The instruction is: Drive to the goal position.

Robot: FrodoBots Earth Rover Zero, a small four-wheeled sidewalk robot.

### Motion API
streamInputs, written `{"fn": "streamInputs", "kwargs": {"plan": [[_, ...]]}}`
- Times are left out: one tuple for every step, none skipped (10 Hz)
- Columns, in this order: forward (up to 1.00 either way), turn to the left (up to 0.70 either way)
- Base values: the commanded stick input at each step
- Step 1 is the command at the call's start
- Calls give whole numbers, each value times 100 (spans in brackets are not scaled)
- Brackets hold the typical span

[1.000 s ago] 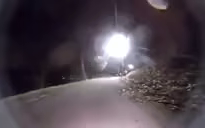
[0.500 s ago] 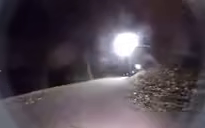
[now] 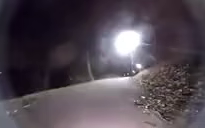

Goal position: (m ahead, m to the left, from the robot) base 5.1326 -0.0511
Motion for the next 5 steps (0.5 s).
{"fn": "streamInputs", "kwargs": {"plan": [[100, 0], [100, 0], [100, -2], [100, -22], [100, -18]]}}
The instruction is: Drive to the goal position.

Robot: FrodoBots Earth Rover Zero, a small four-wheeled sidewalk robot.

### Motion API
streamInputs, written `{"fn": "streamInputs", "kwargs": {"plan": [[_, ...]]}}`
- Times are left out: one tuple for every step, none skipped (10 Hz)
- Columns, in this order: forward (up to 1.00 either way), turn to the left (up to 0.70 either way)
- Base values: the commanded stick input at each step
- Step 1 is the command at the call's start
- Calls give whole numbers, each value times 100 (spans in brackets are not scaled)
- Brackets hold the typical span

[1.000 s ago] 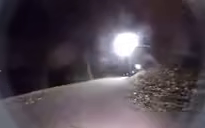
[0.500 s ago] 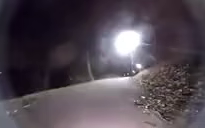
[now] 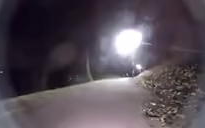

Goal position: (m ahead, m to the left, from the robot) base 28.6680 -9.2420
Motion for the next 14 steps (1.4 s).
{"fn": "streamInputs", "kwargs": {"plan": [[100, -6], [100, 0], [100, 0], [100, 0], [100, 0], [100, 0], [100, 0], [100, 0], [100, 0], [100, 0], [100, 0], [100, 0], [100, 0], [100, 0]]}}
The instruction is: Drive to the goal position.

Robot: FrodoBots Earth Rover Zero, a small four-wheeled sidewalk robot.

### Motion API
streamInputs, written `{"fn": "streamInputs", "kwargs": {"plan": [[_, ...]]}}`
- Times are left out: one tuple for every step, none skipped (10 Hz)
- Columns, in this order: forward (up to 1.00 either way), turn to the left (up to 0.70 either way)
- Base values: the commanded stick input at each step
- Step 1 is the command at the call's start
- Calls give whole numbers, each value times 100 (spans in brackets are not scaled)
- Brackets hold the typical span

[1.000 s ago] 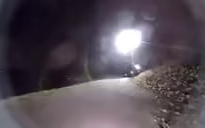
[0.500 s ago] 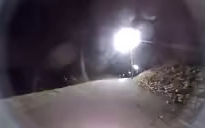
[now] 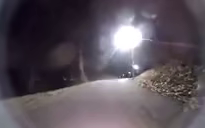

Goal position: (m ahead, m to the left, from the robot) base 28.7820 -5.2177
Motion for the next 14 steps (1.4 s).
{"fn": "streamInputs", "kwargs": {"plan": [[100, 0], [100, 0], [100, 0], [100, 0], [100, 0], [100, 0], [100, 0], [100, 0], [100, 0], [100, 0], [100, 0], [100, 0], [100, 0], [100, -39]]}}
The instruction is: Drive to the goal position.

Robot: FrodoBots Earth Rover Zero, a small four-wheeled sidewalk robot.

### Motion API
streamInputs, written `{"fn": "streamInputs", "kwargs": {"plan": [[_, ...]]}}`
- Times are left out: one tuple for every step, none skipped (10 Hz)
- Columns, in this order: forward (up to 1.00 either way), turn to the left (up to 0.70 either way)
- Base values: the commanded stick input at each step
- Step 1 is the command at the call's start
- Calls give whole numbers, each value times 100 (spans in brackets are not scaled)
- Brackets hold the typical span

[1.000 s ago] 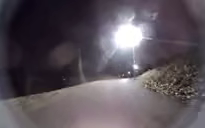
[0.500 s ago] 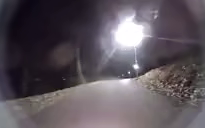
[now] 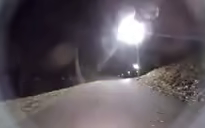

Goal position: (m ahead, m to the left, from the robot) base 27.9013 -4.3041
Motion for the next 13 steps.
{"fn": "streamInputs", "kwargs": {"plan": [[100, -40], [100, -40], [100, -40], [100, -40], [100, -40], [100, -33], [100, -7], [100, 0], [100, 0], [100, 0], [100, 0], [100, 0], [100, 0]]}}
